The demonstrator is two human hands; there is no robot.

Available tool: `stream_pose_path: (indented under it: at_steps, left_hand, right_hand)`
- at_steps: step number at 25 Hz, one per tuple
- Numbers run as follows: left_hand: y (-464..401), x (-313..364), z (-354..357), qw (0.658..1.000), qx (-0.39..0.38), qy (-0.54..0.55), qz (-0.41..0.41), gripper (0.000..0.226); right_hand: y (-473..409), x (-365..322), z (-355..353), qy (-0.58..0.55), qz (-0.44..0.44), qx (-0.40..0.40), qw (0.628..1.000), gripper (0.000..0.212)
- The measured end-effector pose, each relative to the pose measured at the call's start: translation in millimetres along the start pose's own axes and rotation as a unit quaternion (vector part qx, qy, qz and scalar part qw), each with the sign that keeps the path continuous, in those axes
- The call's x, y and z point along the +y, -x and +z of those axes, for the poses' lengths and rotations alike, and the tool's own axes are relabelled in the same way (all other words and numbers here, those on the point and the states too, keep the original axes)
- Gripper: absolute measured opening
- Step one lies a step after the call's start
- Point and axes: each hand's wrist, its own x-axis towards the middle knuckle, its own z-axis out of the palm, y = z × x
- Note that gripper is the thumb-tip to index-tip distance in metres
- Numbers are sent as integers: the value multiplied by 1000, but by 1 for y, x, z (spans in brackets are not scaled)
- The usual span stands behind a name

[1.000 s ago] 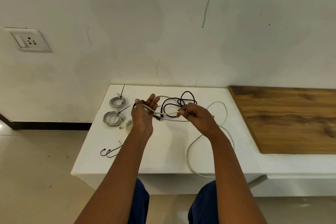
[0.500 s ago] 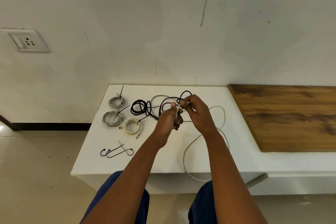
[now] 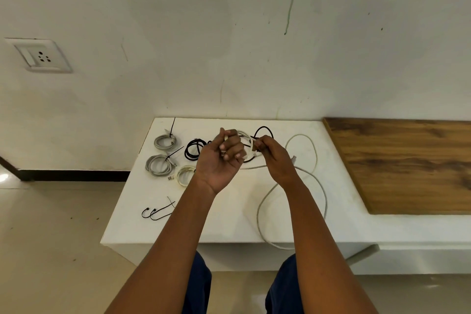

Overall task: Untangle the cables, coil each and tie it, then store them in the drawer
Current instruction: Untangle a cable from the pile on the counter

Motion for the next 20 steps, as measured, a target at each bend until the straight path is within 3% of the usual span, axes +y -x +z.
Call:
stream_pose_path:
  at_steps: [7, 9, 13, 16, 20]
  left_hand:
    - [-1, 29, -1, 987, -8, 65, 145, 58]
    - [0, 36, -4, 980, 34, 59, 187, 62]
    - [-5, 37, -11, 958, 148, 48, 241, 40]
    - [-6, 37, -18, 940, 229, 37, 250, 40]
    - [-12, 24, -25, 919, 298, -85, 243, 39]
  right_hand:
    - [3, 10, -9, 110, 78, -31, 990, 19]
    - [4, 10, -15, 110, 77, -30, 991, 18]
    - [5, 5, -18, 135, 92, -61, 985, 17]
    - [3, -3, -21, 105, 88, -84, 987, 16]
    - [2, -12, -17, 56, 67, -139, 986, 21]
